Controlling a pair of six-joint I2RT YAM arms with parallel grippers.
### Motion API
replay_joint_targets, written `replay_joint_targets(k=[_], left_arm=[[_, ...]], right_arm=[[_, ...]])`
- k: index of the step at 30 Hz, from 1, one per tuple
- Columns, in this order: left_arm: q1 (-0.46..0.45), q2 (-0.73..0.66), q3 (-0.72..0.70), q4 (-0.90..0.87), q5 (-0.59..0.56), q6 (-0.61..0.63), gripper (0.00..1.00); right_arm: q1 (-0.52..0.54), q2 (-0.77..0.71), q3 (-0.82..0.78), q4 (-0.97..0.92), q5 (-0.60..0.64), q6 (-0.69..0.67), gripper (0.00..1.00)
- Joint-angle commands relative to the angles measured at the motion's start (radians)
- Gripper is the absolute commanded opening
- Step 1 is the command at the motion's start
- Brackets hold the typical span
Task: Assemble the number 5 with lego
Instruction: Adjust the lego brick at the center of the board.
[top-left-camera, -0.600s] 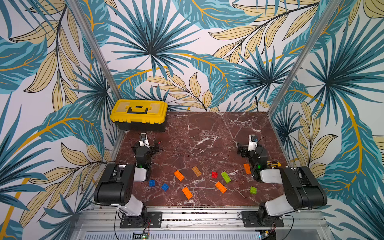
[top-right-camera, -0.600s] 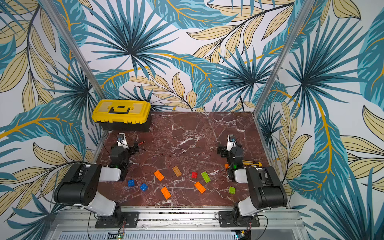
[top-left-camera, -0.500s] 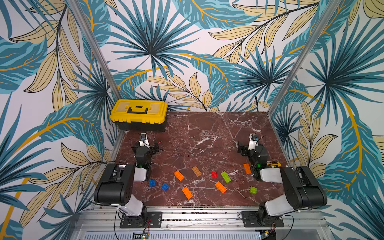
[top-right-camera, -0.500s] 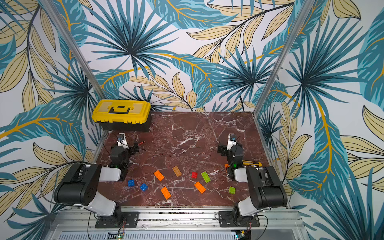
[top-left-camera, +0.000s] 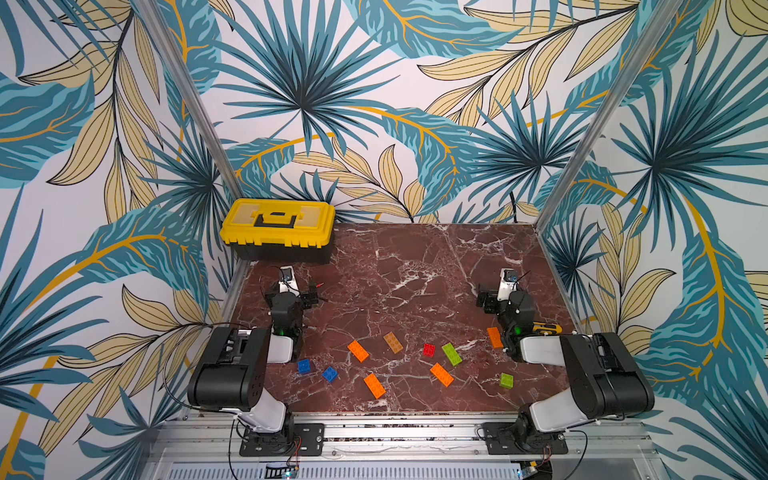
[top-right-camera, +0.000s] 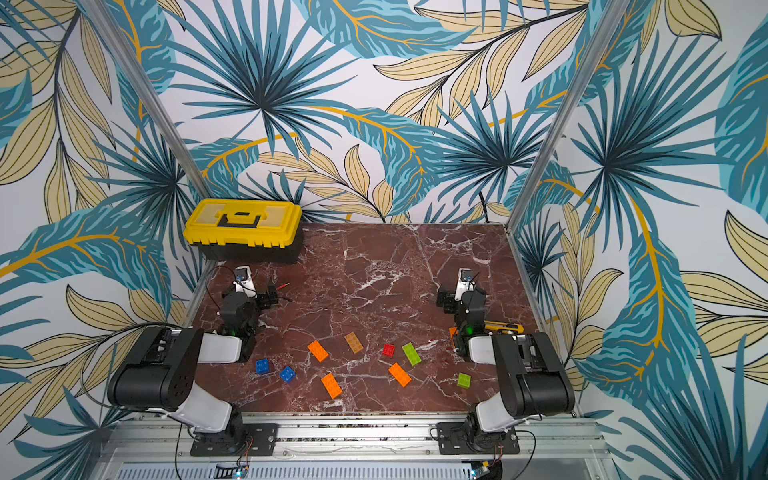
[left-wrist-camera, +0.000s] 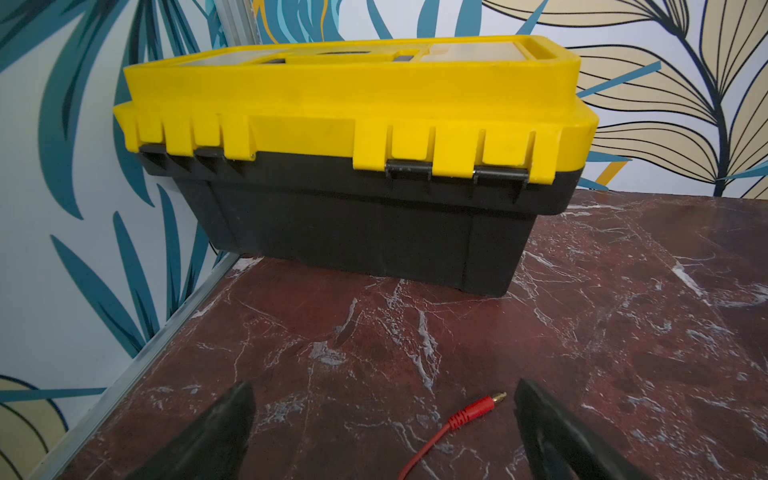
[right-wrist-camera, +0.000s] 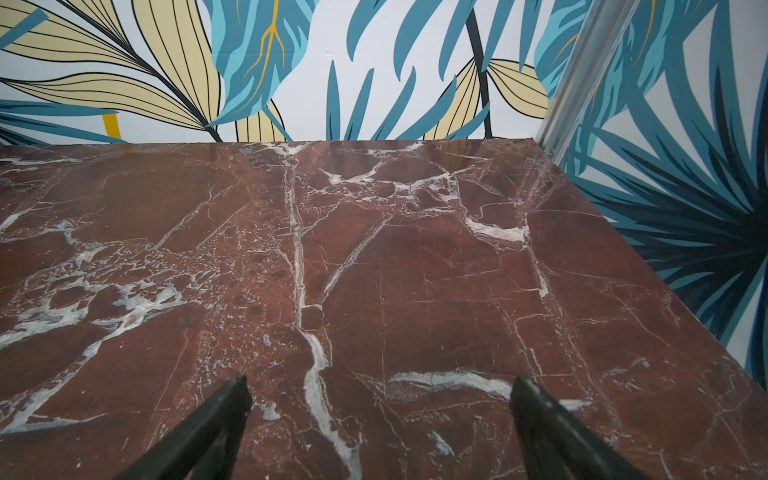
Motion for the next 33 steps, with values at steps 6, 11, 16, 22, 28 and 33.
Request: replay_joint_targets(k=[6, 11, 16, 22, 28, 33], left_arm=[[0.003, 0.002, -0.030, 0.044, 0.014, 0.008, 1.00], [0.003, -0.009, -0.097, 0.164, -0.019, -0.007, 1.00], [0.002, -0.034, -0.128, 0.201, -0.034, -0.013, 1.00], [0.004, -0.047, -0.168, 0.266, -0.033, -0.011, 1.00], [0.004, -0.239, -0.179, 0.112, -0.108, -0.038, 1.00], [0.005, -0.464, -0.079, -0.310, -0.176, -0.209, 1.00]], right_arm=[[-0.002, -0.004, 0.000, 0.006, 0.033, 0.020, 0.99], [-0.002, -0.020, -0.043, 0.071, 0.066, 0.033, 0.99], [-0.002, -0.081, -0.085, 0.103, 0.124, 0.051, 0.99], [-0.002, -0.281, -0.036, -0.210, 0.174, 0.111, 0.99], [-0.002, -0.421, 0.071, -0.604, 0.199, 0.223, 0.99], [-0.002, -0.440, 0.196, -0.908, 0.133, 0.340, 0.99]])
